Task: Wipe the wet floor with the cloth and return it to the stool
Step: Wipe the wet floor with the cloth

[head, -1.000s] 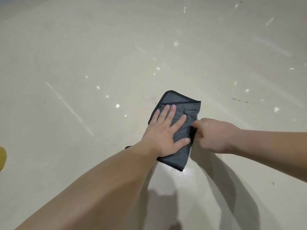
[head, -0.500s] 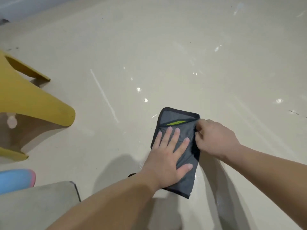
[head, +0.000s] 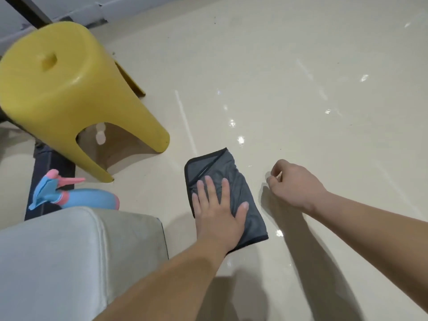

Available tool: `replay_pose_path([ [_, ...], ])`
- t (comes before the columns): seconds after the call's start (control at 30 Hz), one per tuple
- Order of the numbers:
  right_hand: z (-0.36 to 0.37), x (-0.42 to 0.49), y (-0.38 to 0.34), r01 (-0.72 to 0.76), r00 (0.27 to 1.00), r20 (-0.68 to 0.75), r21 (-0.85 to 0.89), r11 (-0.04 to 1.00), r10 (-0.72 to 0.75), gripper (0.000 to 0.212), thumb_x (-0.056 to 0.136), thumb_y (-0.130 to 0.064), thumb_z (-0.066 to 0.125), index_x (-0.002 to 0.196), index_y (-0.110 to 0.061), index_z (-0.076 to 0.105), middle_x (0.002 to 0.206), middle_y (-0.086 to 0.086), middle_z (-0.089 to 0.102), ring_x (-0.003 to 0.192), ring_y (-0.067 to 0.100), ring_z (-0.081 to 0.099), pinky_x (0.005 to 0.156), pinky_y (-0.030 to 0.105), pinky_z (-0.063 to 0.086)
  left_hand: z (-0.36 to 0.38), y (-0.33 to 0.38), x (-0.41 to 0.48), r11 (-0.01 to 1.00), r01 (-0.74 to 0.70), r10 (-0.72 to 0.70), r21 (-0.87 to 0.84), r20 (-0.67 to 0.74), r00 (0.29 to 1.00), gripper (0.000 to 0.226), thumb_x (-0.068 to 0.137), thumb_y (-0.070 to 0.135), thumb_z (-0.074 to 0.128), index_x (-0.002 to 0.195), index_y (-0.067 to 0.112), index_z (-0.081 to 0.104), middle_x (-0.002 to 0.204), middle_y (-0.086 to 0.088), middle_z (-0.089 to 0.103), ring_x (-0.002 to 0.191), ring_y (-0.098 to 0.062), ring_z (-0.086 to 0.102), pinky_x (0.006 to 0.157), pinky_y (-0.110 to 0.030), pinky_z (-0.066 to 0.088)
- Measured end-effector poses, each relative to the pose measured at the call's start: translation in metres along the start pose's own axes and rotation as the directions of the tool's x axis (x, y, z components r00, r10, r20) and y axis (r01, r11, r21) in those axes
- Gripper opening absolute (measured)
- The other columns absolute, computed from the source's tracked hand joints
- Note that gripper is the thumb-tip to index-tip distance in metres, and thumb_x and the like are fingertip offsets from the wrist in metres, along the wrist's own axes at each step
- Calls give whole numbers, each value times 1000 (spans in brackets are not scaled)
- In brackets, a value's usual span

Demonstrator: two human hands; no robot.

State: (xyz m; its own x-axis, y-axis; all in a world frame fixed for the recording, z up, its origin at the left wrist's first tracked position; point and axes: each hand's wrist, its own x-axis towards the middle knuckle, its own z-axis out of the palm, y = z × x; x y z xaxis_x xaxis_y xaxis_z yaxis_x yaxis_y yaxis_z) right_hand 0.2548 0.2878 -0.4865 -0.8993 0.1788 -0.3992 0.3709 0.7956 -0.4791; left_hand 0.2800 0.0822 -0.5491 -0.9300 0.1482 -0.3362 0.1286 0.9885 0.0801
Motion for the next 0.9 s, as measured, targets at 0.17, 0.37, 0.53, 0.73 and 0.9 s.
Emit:
replay_pose_path([
  [0.17,12,4,-31,55,997,57,-4,998,-55,15,97,-35,48,100,-23,56,94,-6,66,88,22,64,78,38,55,4,-10,-35,999,-32,33,-9,88,996,81,98,71,6,158,27,-27,160,-15,-41,145,-34,-43,123,-56,-17],
  [0.37,19,4,-37,125,989,74,-6,992,-124,15,97,-38,48,97,-24,55,91,-7,66,85,20,64,79,39,56,12,-15,-33,999,-35,35,-30,-8,999,83,97,72,7,161,26,-18,164,-18,-31,149,-38,-35,123,-59,-11],
  [0.53,2,-2,0,42,999,-11,38,998,-41,17,99,-37,47,98,-22,54,87,-6,65,83,22,64,78,41,56,18,-4,-15,988,-145,149,43,-101,984,83,98,70,9,164,20,-3,170,-19,-13,154,-42,-21,125,-61,0],
  [0.73,-38,-56,86,-190,982,13,72,979,190,23,102,-43,46,96,-23,55,87,-6,65,82,19,63,75,37,53,16,77,11,866,-485,494,125,-63,867,79,101,65,15,165,19,7,172,-16,1,156,-44,-9,124,-63,5],
  [0.9,-92,-122,148,-404,894,191,-52,913,406,29,104,-42,47,104,-17,62,91,-5,59,89,21,56,75,30,40,31,156,-6,584,-794,801,169,35,597,73,104,58,25,163,16,22,172,-8,15,157,-42,2,123,-63,11],
])
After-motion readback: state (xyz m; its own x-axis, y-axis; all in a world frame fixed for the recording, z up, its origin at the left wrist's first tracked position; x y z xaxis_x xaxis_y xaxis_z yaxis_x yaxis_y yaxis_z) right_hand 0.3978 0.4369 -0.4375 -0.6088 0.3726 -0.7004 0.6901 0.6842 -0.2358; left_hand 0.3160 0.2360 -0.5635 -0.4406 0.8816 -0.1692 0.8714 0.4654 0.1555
